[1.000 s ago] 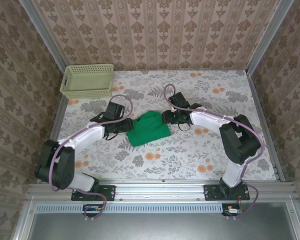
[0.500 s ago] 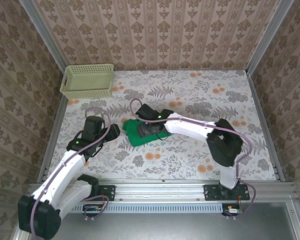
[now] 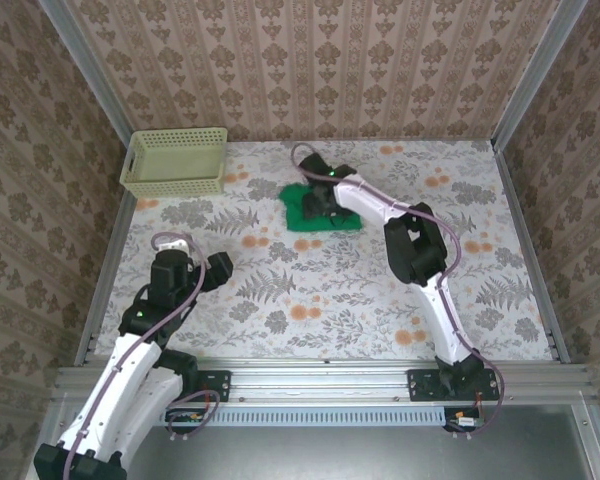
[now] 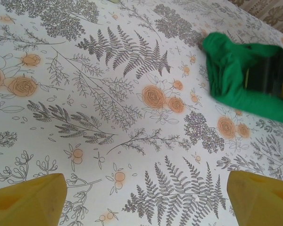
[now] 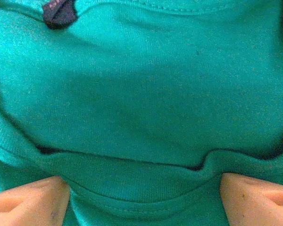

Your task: Fold the inside-out t-shirt

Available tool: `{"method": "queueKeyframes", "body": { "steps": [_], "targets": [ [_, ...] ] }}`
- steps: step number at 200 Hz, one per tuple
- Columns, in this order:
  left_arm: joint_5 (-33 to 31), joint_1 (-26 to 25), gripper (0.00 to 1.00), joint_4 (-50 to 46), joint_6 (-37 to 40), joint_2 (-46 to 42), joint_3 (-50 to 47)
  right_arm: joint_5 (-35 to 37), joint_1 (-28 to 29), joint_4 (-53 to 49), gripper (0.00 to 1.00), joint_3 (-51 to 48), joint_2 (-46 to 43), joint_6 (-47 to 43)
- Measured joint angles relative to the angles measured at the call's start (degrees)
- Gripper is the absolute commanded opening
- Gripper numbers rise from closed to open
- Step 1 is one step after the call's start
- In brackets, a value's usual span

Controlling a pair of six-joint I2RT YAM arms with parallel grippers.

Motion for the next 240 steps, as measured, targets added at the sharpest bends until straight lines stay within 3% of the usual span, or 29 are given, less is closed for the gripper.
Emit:
{"method": "queueKeyframes", "body": {
  "steps": [59, 124, 161, 209, 228, 240],
  "targets": [
    [0.17, 0.07, 1.0, 0.66, 1.79, -3.45, -1.42, 0.07, -7.69, -7.91, 0.84, 33.51, 18.58, -5.99],
    [0.96, 0.24, 1.0, 2.45, 4.33, -3.56, -1.97, -2.12, -9.46, -3.56, 0.95, 36.02, 20.44, -13.0],
    [-1.95, 0.24, 1.0, 4.55, 4.35, -2.67, -1.97, -2.34, -9.6, 1.2, 0.96, 37.73, 20.15, -15.93],
    [-12.17, 0.24, 1.0, 16.46, 6.54, 4.44, -1.9, -3.52, -9.6, 1.09, 1.0, 34.47, 10.01, -15.52],
    [-17.35, 0.24, 1.0, 24.09, 10.56, 9.57, -2.16, -4.2, -9.6, 2.86, 1.0, 22.91, -3.1, -14.56],
    [-20.41, 0.24, 1.0, 28.06, 13.84, 13.22, -2.16, -4.37, -9.6, 7.76, 1.0, 9.92, -14.19, -14.21]
  ]
}}
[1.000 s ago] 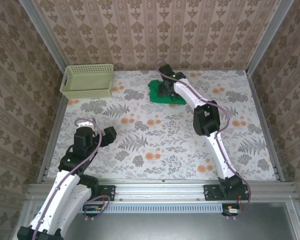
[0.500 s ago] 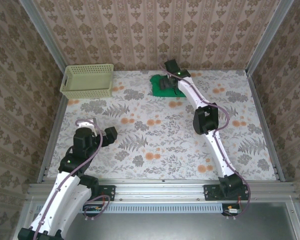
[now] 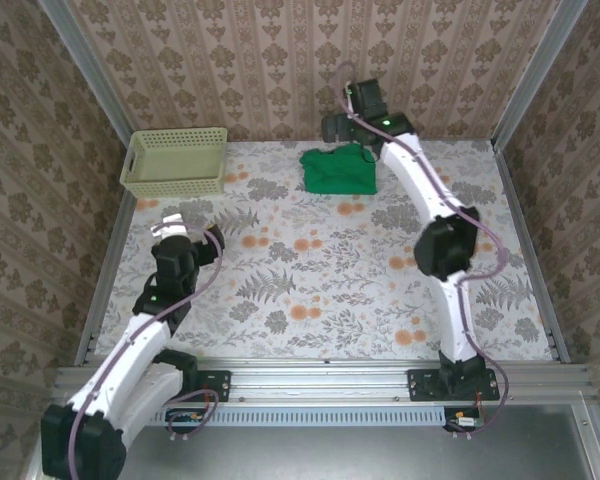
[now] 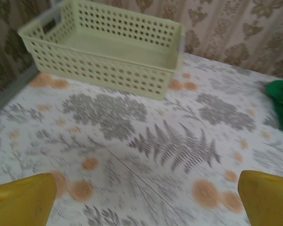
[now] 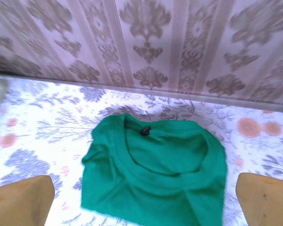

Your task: Fold the inside-out t-shirt

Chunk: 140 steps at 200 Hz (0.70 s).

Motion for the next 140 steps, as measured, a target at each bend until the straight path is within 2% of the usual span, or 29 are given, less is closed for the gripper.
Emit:
{"method": "queueKeyframes", "body": {
  "steps": [35, 67, 93, 140],
  "targets": [
    [-5.38, 0.46, 1.0, 5.22, 8.48, 10.8, 1.05, 2.64, -0.44, 18.91, 1.0, -42.16, -32.96, -0.55],
    [-6.01, 1.29, 1.0, 9.25, 14.64, 18.99, 1.64, 7.74, -1.64, 29.75, 1.0, -67.98, -50.34, -1.81],
    [-4.76, 3.17, 1.0, 14.19, 17.77, 23.98, 0.59, 13.7, -3.37, 31.8, 1.0, -83.21, -59.01, -2.1],
    [2.1, 6.93, 1.0, 25.79, 22.62, 28.15, -3.63, 19.19, -10.64, 40.24, 1.0, -102.97, -63.71, -2.05]
  ]
}}
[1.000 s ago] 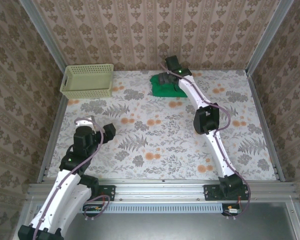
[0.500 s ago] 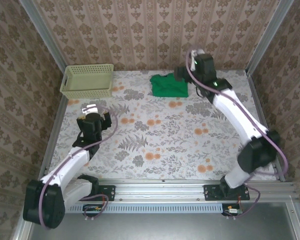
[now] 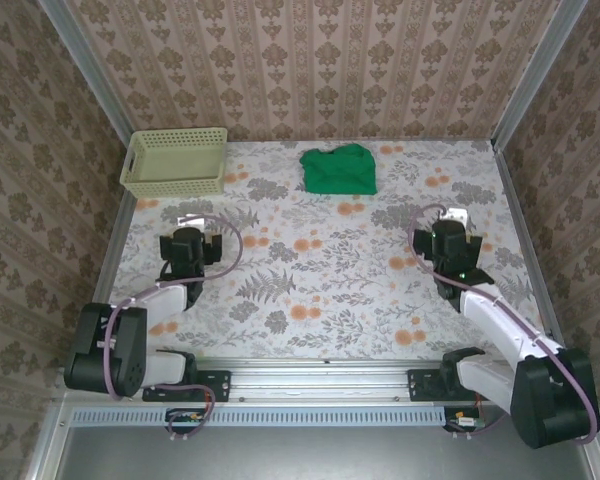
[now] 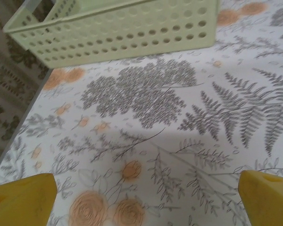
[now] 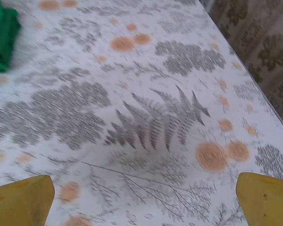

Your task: Fold the inside-out t-shirt

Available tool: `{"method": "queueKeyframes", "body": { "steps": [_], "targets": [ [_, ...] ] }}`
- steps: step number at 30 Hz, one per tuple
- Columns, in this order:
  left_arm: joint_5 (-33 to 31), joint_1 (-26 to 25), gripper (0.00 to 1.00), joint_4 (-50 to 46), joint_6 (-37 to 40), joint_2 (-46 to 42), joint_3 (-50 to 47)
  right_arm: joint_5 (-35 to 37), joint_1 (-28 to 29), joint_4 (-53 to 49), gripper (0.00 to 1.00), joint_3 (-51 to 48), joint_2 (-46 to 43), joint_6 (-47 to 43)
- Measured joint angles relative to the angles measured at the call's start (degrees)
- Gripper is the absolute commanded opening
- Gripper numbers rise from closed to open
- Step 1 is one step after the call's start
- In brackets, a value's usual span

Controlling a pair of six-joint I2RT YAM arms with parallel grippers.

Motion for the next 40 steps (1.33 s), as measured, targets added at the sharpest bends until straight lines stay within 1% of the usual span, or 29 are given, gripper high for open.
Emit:
{"method": "queueKeyframes", "body": {
  "steps": [3, 6, 7, 10, 15, 19, 20, 22, 30, 40],
  "targets": [
    [4.15, 1.97, 1.0, 9.84, 2.05, 3.37, -1.81, -0.02, -0.5, 8.39, 1.0, -5.75, 0.59, -1.07],
    [7.15, 4.85, 1.0, 22.29, 2.54, 10.82, -4.46, -1.36, -0.85, 17.73, 1.0, -8.79, 4.31, -2.34],
    [7.67, 5.55, 1.0, 24.26, 2.56, 12.83, -5.29, -2.45, -1.14, 19.3, 1.0, -8.9, 5.64, -2.58],
    [8.79, 6.54, 1.0, 24.3, 2.51, 13.99, -6.03, -6.78, -2.19, 25.57, 1.0, -8.92, 8.37, -3.72],
    [8.59, 7.37, 1.0, 23.71, 1.46, 13.84, -1.7, -15.15, -5.95, 33.33, 1.0, -7.65, 14.53, -4.63],
    [8.02, 7.72, 1.0, 23.58, 0.98, 13.84, -1.44, -19.06, -7.69, 43.17, 1.0, -6.56, 24.74, -5.18],
    [8.0, 7.72, 1.0, 23.56, 0.85, 13.84, -1.44, -19.58, -7.8, 42.97, 1.0, -6.01, 26.97, -5.2],
    [8.0, 7.69, 1.0, 23.56, 0.81, 13.84, -1.44, -19.98, -7.85, 43.21, 1.0, -5.84, 28.39, -5.27],
    [7.56, 7.72, 1.0, 23.56, 0.63, 13.84, -1.44, -18.01, -6.21, 45.42, 1.0, -5.27, 28.37, -5.31],
    [7.34, 7.69, 1.0, 23.58, 0.63, 13.84, -1.44, -17.84, -6.67, 45.64, 1.0, -4.85, 28.37, -5.29]
  ]
}}
